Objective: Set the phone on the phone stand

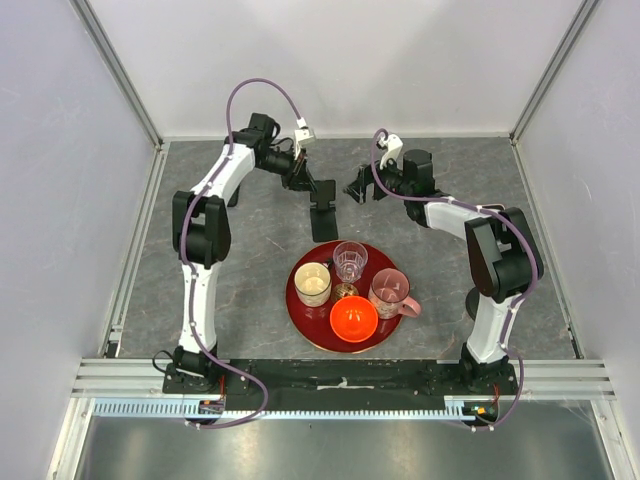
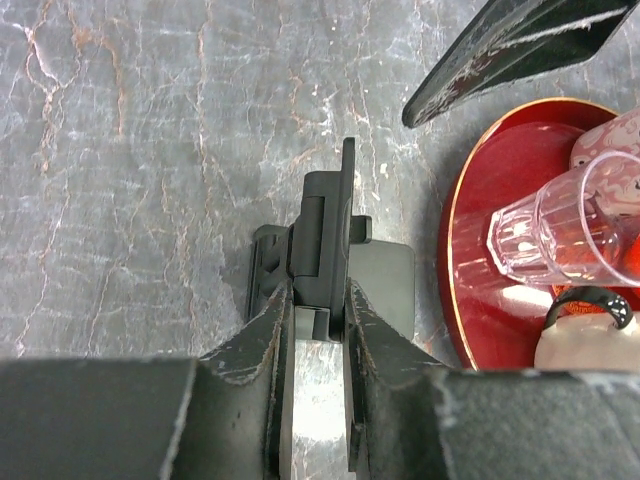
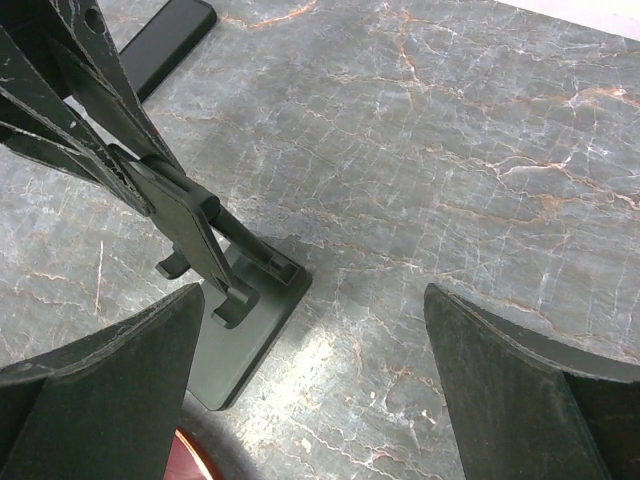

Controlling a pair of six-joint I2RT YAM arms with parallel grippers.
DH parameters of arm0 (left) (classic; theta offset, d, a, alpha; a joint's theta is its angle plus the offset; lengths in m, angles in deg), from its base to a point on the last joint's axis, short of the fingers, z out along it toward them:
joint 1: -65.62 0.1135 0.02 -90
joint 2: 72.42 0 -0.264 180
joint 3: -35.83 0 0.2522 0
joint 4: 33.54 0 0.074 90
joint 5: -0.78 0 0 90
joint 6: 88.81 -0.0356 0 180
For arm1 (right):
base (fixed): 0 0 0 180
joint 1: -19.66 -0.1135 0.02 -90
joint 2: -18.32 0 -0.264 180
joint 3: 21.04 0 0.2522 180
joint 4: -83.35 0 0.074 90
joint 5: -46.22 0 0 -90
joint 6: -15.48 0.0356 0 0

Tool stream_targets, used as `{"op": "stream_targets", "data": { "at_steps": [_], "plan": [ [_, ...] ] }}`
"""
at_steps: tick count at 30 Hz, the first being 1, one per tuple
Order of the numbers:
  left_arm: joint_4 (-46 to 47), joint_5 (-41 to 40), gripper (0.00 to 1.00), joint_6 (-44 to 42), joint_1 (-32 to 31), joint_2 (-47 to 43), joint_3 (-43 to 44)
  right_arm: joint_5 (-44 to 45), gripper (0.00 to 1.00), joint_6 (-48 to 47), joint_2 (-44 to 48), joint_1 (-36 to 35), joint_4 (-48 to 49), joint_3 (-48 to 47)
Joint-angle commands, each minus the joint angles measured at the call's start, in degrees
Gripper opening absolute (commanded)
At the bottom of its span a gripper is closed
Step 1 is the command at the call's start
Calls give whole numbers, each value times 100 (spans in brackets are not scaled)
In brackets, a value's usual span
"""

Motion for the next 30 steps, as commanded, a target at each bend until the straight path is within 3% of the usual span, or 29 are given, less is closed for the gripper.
{"op": "stream_targets", "data": {
  "at_steps": [1, 5, 10, 17, 26, 27, 30],
  "plan": [
    [-361, -117, 2, -873, 59, -333, 98, -198, 98, 36, 20, -37, 356, -195],
    [-632, 532, 2, -1022, 297, -201, 247, -278, 98, 98, 108, -37, 584, -90],
    [-1483, 7, 2, -1576, 288, 18, 816, -304, 98, 106, 73, -37, 576, -107],
    [-1661, 375, 2, -1848, 306, 62, 897, -331, 98, 115, 117, -28, 646, -46],
    [-1654, 68, 3, -1762, 200, 169, 854, -357, 98, 106, 99, -28, 655, -72],
    [-1262, -28, 6, -1387, 200, 116, 810, -357, 98, 106, 99, -37, 655, -63],
    [-837, -371, 31, -823, 200, -111, 573, -348, 98, 98, 125, -37, 638, -46]
  ]
}}
